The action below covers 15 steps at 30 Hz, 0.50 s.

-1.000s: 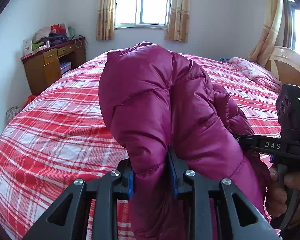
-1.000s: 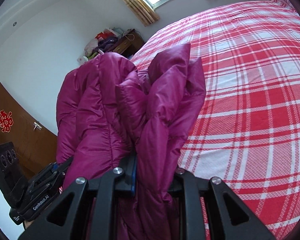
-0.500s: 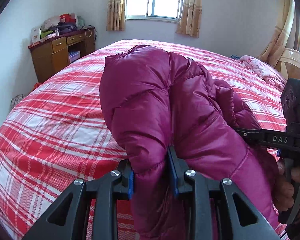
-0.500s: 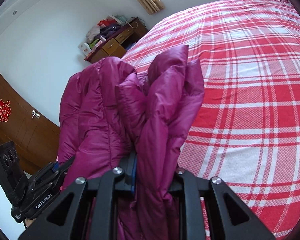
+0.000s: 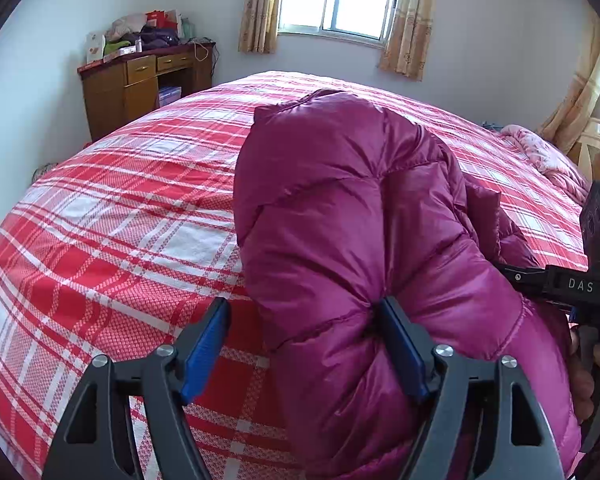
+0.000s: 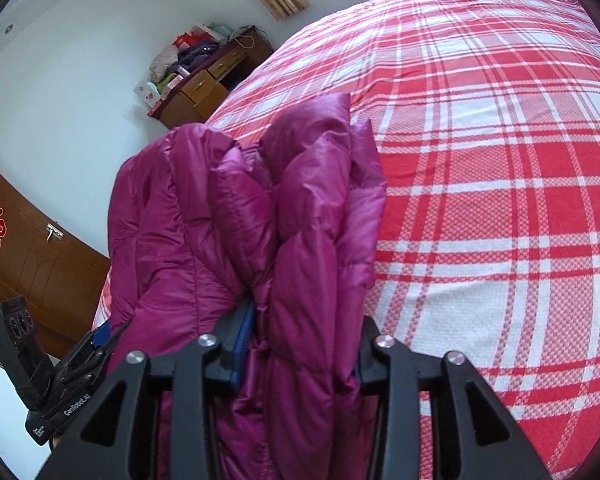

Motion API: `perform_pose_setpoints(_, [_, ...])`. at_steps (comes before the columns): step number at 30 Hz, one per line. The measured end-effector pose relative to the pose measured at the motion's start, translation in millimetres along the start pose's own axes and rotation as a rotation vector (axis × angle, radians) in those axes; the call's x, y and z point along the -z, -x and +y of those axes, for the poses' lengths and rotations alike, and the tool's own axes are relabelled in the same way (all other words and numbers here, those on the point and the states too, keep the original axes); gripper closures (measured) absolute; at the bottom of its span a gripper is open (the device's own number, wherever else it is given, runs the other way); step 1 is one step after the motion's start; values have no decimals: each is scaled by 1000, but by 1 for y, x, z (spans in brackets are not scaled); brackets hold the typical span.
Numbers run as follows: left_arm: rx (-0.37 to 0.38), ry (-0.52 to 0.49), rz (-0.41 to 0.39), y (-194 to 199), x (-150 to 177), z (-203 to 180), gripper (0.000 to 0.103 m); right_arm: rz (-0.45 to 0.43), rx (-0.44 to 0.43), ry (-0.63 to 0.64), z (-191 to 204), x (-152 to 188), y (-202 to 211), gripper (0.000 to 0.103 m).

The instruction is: Fold large clothes

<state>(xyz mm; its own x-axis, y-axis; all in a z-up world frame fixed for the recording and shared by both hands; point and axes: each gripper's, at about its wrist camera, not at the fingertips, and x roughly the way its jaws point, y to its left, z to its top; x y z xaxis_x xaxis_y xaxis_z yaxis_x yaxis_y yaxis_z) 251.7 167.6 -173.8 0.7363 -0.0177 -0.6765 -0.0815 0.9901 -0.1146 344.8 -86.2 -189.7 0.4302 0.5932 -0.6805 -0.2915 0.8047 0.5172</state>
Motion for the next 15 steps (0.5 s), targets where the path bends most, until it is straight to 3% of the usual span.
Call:
perform_pose_setpoints(4, [-4,3,1,2,2,0,25,5,15,-7,-1,2,2,57])
perform_pose_setpoints(6, [-14,-1,5,7,2,0,25,-4,39,0,2,3,7,50])
perform_pose_setpoints(9, [-34,-19,-12,25,-1,-3,25,-83,97,25,14,5,36,44])
perform_pose_setpoints(12, [-40,-35,-81,51,-5,-8,25,-187,120,45,31,12,73,20])
perform_pose_setpoints(15, [-20,-39,-140,79,-11,-17,25,-241,142,87,52,25,101,18])
